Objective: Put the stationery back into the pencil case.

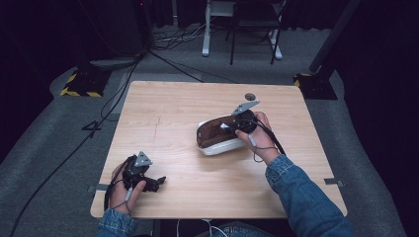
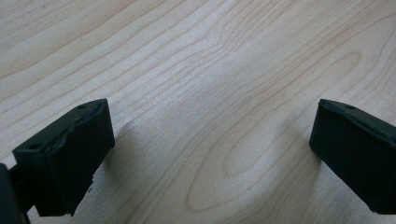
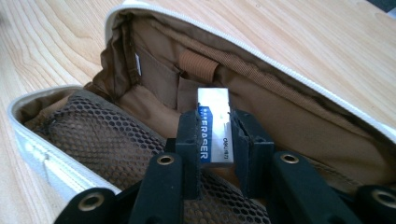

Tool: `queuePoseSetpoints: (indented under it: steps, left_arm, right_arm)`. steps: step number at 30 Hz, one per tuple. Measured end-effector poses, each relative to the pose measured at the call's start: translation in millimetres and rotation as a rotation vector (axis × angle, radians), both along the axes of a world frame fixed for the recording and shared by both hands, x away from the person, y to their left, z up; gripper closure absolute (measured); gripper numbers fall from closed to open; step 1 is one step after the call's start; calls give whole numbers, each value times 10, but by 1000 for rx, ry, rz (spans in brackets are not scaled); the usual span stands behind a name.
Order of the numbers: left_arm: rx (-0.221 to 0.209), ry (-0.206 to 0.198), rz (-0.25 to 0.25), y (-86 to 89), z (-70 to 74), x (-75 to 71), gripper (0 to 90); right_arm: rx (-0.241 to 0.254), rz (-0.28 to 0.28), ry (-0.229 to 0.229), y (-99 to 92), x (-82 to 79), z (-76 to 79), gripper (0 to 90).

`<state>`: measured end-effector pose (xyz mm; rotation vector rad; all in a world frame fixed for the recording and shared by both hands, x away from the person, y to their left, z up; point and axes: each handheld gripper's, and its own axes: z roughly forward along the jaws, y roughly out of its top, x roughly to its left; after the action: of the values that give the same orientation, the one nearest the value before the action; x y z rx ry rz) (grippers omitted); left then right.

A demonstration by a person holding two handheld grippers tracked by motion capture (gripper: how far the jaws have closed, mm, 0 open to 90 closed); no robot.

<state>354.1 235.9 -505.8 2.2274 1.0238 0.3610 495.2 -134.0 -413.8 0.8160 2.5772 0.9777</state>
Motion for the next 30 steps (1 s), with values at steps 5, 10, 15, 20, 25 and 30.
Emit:
queuePoseSetpoints:
  steps: [5, 10, 15, 20, 25, 30]
  left_arm:
    - [0, 0, -1, -1, 0, 3, 3]
    - [0, 0, -1, -1, 0, 3, 3]
    - [-5, 0, 6, -6, -4, 1, 3]
    - [-6, 2, 7, -8, -4, -1, 3]
    - [-6, 1, 8, -9, -4, -1, 3]
    - [-6, 1, 8, -9, -5, -2, 3]
  right_arm:
    - [-14, 1, 19, 15, 23, -39, 737]
    - [-29, -1, 30, 20, 47, -65, 737]
    - [-37, 0, 33, 46, 61, -63, 737]
    - [-39, 7, 30, 82, 65, -53, 703]
    - [-17, -9, -1, 91, 55, -28, 607]
    - [9, -3, -29, 27, -11, 63, 574]
